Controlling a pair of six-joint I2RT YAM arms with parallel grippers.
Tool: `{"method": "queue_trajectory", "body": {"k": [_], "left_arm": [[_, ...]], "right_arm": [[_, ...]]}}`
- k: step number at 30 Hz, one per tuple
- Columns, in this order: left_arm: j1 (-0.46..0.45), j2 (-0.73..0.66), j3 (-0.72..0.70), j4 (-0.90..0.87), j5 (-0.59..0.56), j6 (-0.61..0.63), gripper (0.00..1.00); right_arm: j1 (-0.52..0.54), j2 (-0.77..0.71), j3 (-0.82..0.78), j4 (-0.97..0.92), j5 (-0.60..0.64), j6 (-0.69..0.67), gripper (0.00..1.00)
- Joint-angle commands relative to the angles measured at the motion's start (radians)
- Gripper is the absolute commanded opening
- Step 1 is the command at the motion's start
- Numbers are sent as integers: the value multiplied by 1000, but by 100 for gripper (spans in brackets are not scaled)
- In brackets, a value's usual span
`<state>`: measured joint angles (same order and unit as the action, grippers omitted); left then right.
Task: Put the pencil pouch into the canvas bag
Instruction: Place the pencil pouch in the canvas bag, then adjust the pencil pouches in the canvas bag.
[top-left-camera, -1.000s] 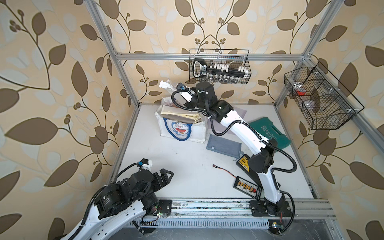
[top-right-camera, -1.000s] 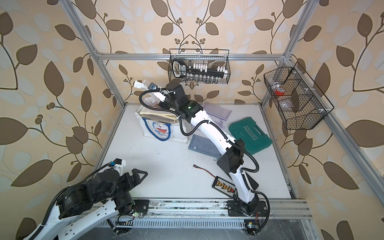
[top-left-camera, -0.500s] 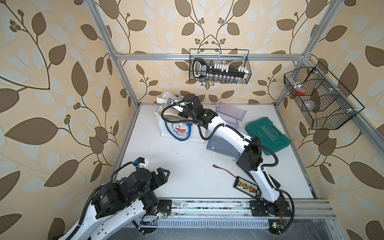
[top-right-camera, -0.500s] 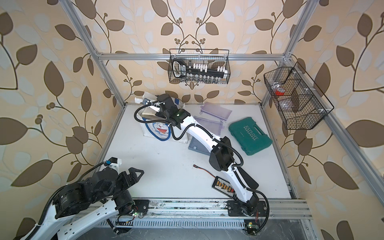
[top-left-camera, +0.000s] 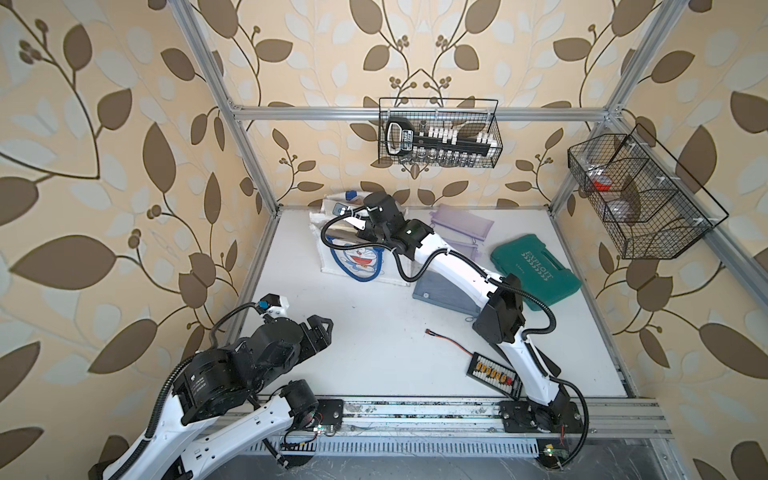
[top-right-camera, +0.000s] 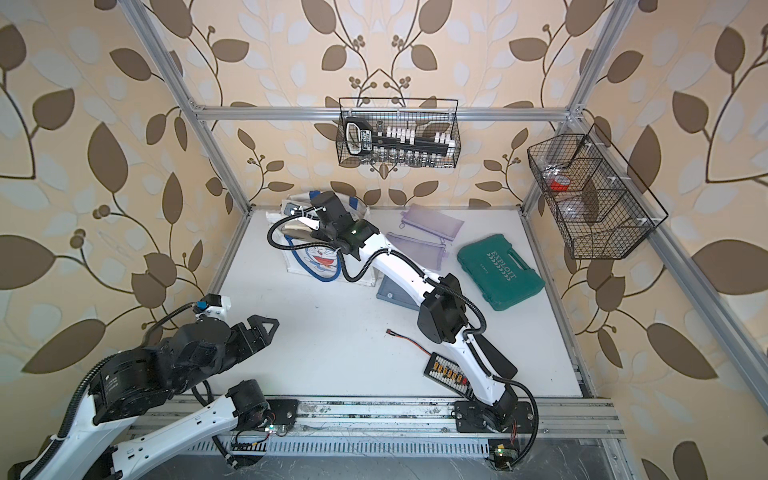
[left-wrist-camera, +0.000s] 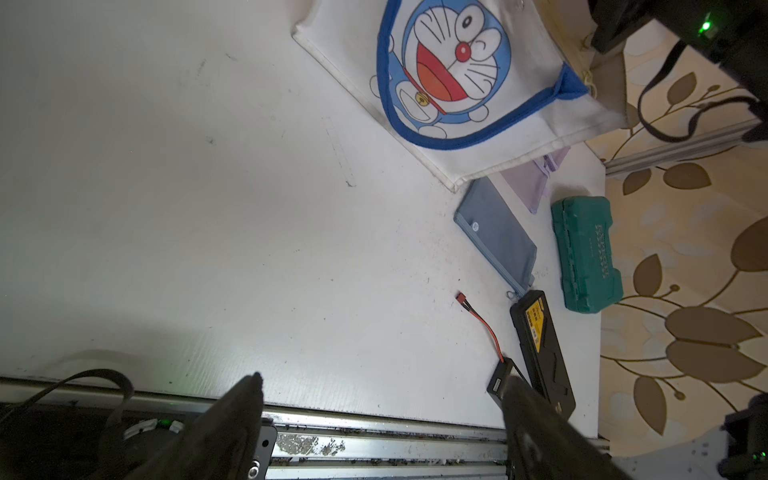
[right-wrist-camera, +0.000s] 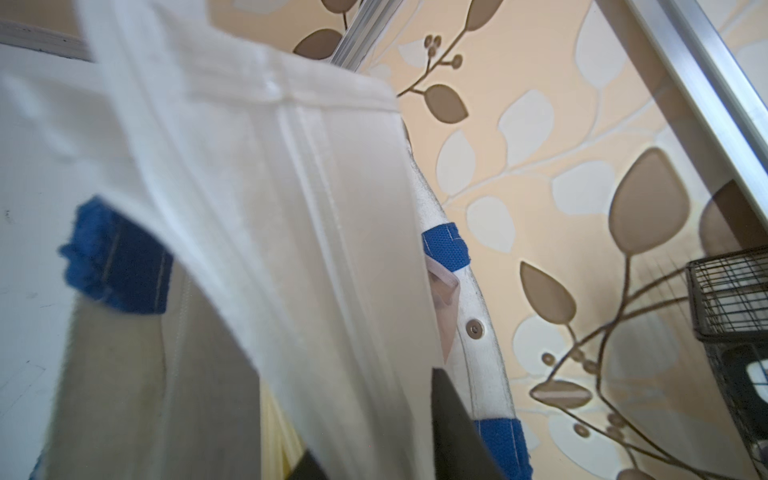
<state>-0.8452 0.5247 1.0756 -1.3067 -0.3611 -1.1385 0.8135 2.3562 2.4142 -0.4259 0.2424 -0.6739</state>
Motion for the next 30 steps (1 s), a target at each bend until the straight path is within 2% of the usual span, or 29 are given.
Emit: {"method": "queue_trajectory", "body": {"k": [1, 5, 11, 16, 17, 18, 21, 22, 25, 27, 30], "left_arm": [[-6, 57, 104, -121, -148, -31, 89], [-6, 140, 244, -154, -229, -15, 89], [-6, 266, 412, -91, -302, 86, 84], [8, 470, 566, 4, -327, 216, 77], [42, 522, 604, 37, -291, 260, 77], [119, 574, 636, 73, -203, 310, 77], [417, 690, 665, 174, 152, 370, 73], [455, 723, 673, 198, 182, 392, 73], [535, 861, 770, 201, 198, 468, 72], [590, 957, 829, 190, 221, 489, 72], [657, 1036, 833, 233, 251, 505, 72]], "right_arm": [[7, -29, -10, -57, -16, 52, 44], [10, -64, -13, -71, -40, 121, 65], [12, -166, -48, -114, -140, 240, 78], [12, -283, -171, -149, -200, 325, 81], [11, -312, -204, -151, -206, 340, 81], [10, -339, -237, -152, -206, 363, 81], [0, -416, -306, -162, -233, 456, 81], [-4, -442, -328, -165, -246, 488, 83], [-19, -540, -416, -171, -281, 592, 99], [-23, -608, -476, -186, -298, 641, 100], [-27, -718, -573, -199, -279, 684, 100]]}}
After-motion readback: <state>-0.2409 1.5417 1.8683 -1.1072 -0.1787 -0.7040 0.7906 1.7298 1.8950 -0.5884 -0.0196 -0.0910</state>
